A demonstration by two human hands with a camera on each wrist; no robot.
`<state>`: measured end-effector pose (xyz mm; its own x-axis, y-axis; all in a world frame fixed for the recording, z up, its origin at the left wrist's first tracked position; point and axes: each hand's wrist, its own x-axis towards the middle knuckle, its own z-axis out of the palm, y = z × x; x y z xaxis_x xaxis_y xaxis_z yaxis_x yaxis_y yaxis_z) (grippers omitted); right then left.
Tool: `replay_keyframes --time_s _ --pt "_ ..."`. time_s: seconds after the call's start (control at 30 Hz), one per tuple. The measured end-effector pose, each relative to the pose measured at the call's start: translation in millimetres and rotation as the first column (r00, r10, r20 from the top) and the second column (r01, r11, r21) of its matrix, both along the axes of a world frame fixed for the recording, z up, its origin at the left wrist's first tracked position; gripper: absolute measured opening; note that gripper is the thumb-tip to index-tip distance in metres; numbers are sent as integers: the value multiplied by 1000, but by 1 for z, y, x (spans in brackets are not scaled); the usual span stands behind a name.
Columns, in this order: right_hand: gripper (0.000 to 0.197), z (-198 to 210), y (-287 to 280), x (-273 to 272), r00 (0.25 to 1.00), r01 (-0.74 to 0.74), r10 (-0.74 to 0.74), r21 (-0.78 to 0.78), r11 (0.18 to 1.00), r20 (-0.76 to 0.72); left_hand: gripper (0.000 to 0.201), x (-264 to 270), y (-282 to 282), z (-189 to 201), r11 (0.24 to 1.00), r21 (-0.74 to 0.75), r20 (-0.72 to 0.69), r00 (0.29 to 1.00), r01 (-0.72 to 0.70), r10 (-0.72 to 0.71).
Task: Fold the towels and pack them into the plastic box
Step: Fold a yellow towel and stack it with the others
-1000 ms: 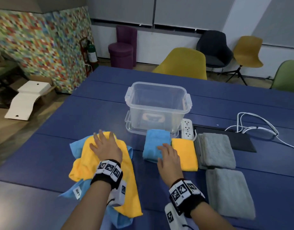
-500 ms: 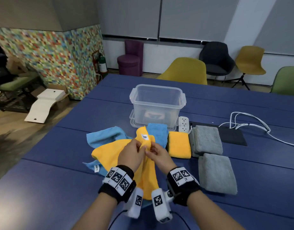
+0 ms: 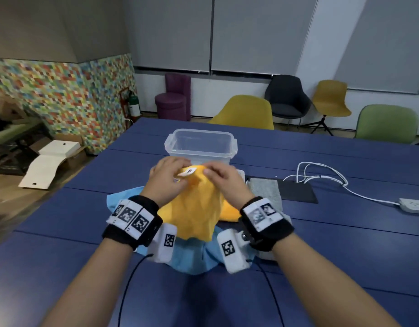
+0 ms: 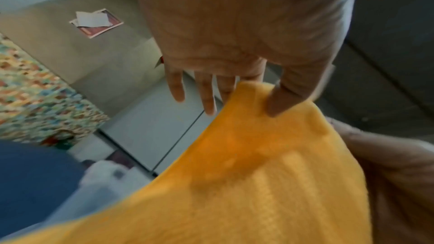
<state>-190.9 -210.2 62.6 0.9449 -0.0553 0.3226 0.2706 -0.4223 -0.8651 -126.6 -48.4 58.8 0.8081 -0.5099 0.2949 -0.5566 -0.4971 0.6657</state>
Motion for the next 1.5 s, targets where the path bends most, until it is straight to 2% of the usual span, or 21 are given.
replay_keyframes --time_s 0.07,0.13,0.23,0.3,0.37,0.47,0.6,0.7,0.8,0.87,0.93,1.0,1.1,1.2,1.3,1.33,1.4,1.5 --pt "17 27 -16 -20 994 34 -39 49 998 97 34 -16 -2 28 971 -215 -95 988 103 -126" --pt "19 49 -31 -43 983 43 -58 88 995 172 19 -35 -10 52 886 -425 -140 954 183 -264" --pt "15 65 -43 -70 972 29 -51 95 995 228 3 -60 -28 78 801 -548 -83 937 241 -338" --pt "15 67 -45 -81 971 55 -65 51 997 229 3 -69 -41 84 796 -549 -85 931 254 -356" --pt "14 66 -48 -89 967 91 -95 25 995 238 14 -73 -52 84 821 -522 -79 945 231 -317" --pt "9 70 -55 -99 964 107 -114 39 993 241 11 -77 -62 82 817 -542 -25 967 199 -253" --pt "9 70 -69 -117 997 69 -69 3 998 38 10 -79 -66 90 796 -582 82 986 167 -147" --pt "3 61 -86 -137 993 90 -93 -44 995 -78 14 -72 -58 89 792 -596 98 991 130 -89" --pt "17 49 -106 -157 981 82 -96 -85 993 -168 12 -66 -41 83 815 -572 130 991 96 -25" --pt "14 43 -118 -168 968 79 -120 -183 980 -222 12 -61 -30 77 832 -550 142 990 71 9" --pt "7 39 -130 -174 945 113 -205 -336 935 -253 12 -56 -22 70 855 -518 135 990 32 45" --pt "16 37 -139 -175 922 188 -317 -457 869 -224 12 -49 -18 63 874 -486 126 988 -17 90" --pt "16 41 -139 -176 897 275 -416 -549 789 -148 8 -46 -13 56 879 -471 93 987 -72 131" --pt "12 51 -136 -185 896 325 -436 -545 773 -84 11 -50 -3 59 860 -505 77 989 -71 127" --pt "11 75 -129 -202 897 361 -443 -569 739 -6 19 -63 16 74 832 -554 141 987 19 72" --pt "14 85 -128 -209 901 359 -435 -576 735 8 15 -68 24 81 828 -559 167 985 52 51" --pt "31 106 -125 -222 915 355 -399 -584 730 58 5 -69 39 92 829 -553 192 981 84 29" --pt "32 138 -130 -236 913 395 -374 -578 714 161 20 -50 56 105 829 -554 158 987 72 20"
